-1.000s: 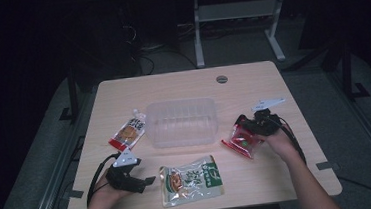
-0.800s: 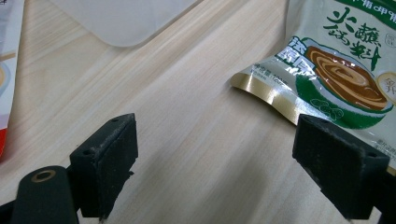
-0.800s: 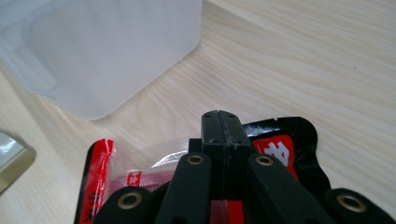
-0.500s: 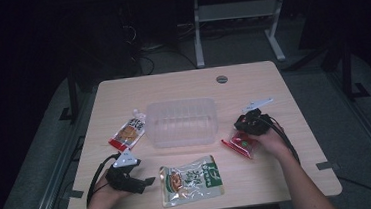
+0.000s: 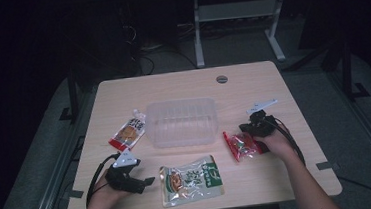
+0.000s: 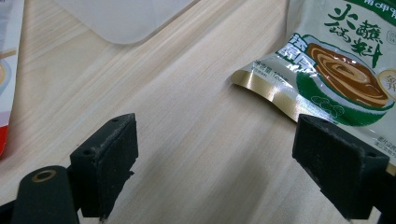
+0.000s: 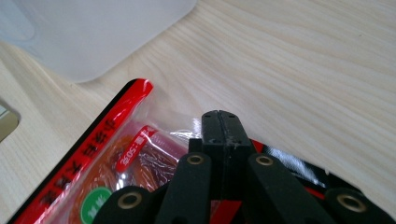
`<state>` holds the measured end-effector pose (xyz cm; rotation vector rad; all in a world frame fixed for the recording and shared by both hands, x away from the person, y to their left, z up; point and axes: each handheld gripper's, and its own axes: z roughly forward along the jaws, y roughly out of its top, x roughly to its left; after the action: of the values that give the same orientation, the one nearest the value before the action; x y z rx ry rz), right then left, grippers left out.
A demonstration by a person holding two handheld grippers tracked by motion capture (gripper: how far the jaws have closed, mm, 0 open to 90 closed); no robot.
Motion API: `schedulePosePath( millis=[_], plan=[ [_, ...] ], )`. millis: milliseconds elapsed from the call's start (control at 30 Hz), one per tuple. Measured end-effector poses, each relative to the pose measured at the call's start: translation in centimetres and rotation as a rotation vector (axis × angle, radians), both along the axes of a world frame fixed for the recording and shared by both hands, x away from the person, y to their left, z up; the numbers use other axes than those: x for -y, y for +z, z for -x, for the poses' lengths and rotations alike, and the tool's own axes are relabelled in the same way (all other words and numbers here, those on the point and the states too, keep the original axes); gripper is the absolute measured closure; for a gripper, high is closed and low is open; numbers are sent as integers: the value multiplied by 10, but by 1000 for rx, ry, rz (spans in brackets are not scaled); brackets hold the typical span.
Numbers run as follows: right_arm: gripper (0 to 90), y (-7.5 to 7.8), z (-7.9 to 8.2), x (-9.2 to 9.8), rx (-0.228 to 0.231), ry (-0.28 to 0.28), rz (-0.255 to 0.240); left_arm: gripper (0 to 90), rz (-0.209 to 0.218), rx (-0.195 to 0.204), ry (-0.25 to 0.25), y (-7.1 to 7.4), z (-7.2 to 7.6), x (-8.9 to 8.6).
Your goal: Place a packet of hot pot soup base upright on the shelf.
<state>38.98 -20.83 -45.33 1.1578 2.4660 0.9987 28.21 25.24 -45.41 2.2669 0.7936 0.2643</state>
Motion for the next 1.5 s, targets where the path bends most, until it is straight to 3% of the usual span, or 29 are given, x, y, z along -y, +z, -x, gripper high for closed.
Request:
schedulePosePath(
  millis=[133, 533, 700, 867, 1133, 1500],
  plan=[
    [896, 1, 4, 2, 5, 5, 11, 139, 0, 1, 1, 0, 0, 0],
    [895, 6, 9, -2, 28, 14, -28, 139, -3, -1, -4, 0, 0, 1],
    [895, 1, 5, -16, 6, 35, -2, 139, 2, 0, -4, 0, 0, 2],
    [895, 0, 7, -16, 5, 41, 10, 139, -1, -2, -6, 0, 0, 0],
    [896, -1, 19, -11, -20, 57, 8, 139, -4, 3, -9, 1, 1, 1],
    [895, 0, 46, -19, -36, 136, 20, 139, 4, 8, -3, 3, 3, 0]
  ],
)
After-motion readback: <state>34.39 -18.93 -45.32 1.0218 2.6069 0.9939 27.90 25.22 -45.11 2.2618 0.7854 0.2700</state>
